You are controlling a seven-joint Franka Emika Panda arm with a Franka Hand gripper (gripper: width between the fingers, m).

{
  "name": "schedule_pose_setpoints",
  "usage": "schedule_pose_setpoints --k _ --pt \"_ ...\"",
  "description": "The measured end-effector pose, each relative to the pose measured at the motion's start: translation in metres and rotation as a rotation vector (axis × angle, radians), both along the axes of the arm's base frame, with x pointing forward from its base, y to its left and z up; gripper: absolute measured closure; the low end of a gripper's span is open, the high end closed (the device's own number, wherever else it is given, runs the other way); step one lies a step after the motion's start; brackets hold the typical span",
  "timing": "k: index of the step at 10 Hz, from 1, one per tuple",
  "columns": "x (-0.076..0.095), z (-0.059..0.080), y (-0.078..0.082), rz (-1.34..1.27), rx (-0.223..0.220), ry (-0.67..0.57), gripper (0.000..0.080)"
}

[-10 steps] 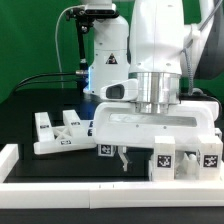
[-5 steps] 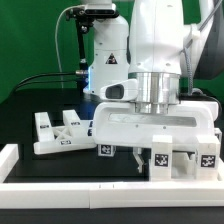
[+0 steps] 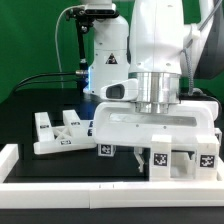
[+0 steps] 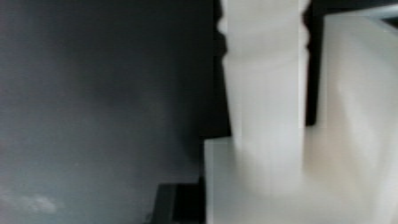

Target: Assemble chair

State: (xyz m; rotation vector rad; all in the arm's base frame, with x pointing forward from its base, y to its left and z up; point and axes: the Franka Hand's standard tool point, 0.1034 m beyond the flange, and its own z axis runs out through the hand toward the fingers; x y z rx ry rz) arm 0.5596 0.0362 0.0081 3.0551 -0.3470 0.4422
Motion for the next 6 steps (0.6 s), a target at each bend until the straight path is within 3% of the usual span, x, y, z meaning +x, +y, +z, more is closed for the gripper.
schedule_pose_setpoints --k 2,4,5,6 --pt "-0.024 0.010 -0.019 0.081 -0.018 0.028 0.0770" --pt "-0.053 0.024 -0.021 0.112 -0.015 0.046 0.0770" --pt "-0.056 0.034 -0.024 0.104 -0.008 0.041 0.0770" --pt "-0.054 0.032 -0.027 0.103 -0.030 0.011 0.0770"
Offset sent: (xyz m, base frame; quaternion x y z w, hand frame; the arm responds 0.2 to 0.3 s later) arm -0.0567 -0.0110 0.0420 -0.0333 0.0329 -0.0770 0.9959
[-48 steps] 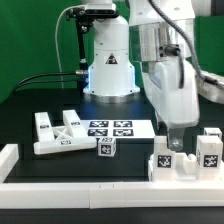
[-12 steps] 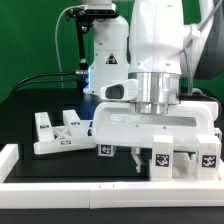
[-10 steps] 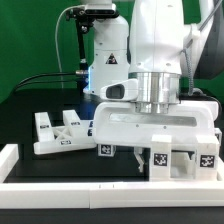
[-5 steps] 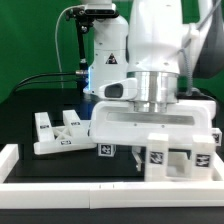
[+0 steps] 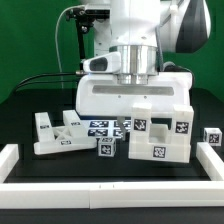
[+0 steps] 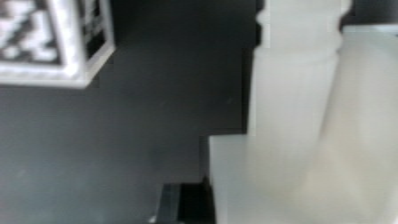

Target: Assemble chair

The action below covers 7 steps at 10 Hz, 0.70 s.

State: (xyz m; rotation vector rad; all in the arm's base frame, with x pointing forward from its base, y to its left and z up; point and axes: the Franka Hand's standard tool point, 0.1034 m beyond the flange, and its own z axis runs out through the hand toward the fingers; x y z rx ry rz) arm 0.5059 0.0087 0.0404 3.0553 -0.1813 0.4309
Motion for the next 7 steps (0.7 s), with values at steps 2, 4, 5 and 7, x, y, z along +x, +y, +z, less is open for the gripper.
schedule_pose_setpoints --k 2,4,5,7 --pt "0.002 0.001 -0.004 0.004 -0.032 -0.058 0.0770" --pt "0.001 0.030 -0.005 0.031 -0.048 -0.131 0.0770" --pt "0.002 0.053 -0.006 0.037 -0.022 -0.130 0.0770" --pt "0.006 0.064 -0.003 0.025 0.032 -0.072 0.0770"
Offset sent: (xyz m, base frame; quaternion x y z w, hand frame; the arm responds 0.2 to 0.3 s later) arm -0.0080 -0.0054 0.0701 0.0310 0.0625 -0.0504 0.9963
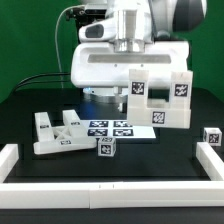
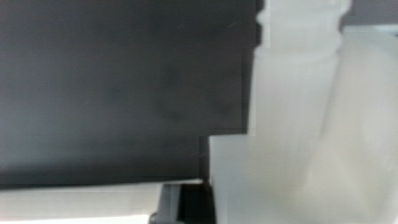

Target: Assemble chair

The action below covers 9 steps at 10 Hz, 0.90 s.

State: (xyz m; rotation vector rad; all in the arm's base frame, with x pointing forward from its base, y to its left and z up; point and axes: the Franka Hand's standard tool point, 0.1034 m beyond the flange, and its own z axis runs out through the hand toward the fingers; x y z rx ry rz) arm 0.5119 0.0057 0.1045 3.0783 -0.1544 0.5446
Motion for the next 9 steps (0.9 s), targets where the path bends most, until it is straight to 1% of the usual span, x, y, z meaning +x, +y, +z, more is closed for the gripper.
schedule_pose_setpoints --k 1,2,3,4,5,6,7,8,9 --pt "-0.006 -0.008 0.004 -0.001 0.018 0.050 0.0770" --pt "-0.011 -0.014 0.015 0.001 0.066 0.157 0.0770" --pt "-0.011 -0.023 0.022 -0.006 0.090 0.267 0.0770" --pt "-0.006 -0.019 0.027 -0.007 0.109 0.382 0.0770" --pt "0.004 -0.016 0.027 0.000 0.103 0.462 0.0770" --pt "0.011 -0.018 0.029 0.002 0.095 0.517 0.0770" --pt "0.009 -0.019 0.032 -0.002 0.104 0.572 0.0770" --pt "0.006 -0.020 0.030 -0.005 0.112 0.627 0.0770" --pt "0.001 -0.021 0.028 -0.009 0.125 0.720 0.0770"
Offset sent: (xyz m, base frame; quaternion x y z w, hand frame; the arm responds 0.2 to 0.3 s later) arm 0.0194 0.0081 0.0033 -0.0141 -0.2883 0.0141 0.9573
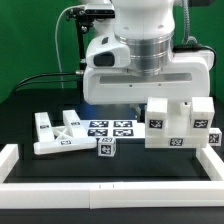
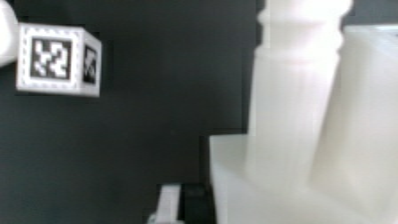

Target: Assemble chair

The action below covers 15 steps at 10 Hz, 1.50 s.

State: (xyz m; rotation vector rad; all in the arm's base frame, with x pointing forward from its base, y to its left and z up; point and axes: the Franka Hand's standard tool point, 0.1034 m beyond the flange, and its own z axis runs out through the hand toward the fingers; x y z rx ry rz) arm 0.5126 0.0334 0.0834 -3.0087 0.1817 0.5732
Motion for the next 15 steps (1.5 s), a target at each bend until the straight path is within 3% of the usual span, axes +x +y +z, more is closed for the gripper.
schedule_pose_setpoints --k 1,2,3,4,7,10,11,15 --pt "-0.008 0.001 -0.011 0.016 0.030 0.133 0.0770" --pt "-0.005 0.009 -0.020 0.001 0.046 0.270 0.0770" --pt "0.001 0.010 -0.017 0.014 0.045 0.370 0.0770" --pt "0.005 0.002 -0.011 0.035 0.027 0.406 0.0770" --pt "-0.006 -0.001 -0.018 0.021 0.035 0.586 0.0770" --pt "0.012 -0.016 -0.015 0.012 0.004 0.593 0.0770" --pt "0.012 -0.019 -0.010 0.036 -0.007 0.586 0.0770" --pt "0.010 -0.020 -0.013 0.024 -0.011 0.595 0.0770"
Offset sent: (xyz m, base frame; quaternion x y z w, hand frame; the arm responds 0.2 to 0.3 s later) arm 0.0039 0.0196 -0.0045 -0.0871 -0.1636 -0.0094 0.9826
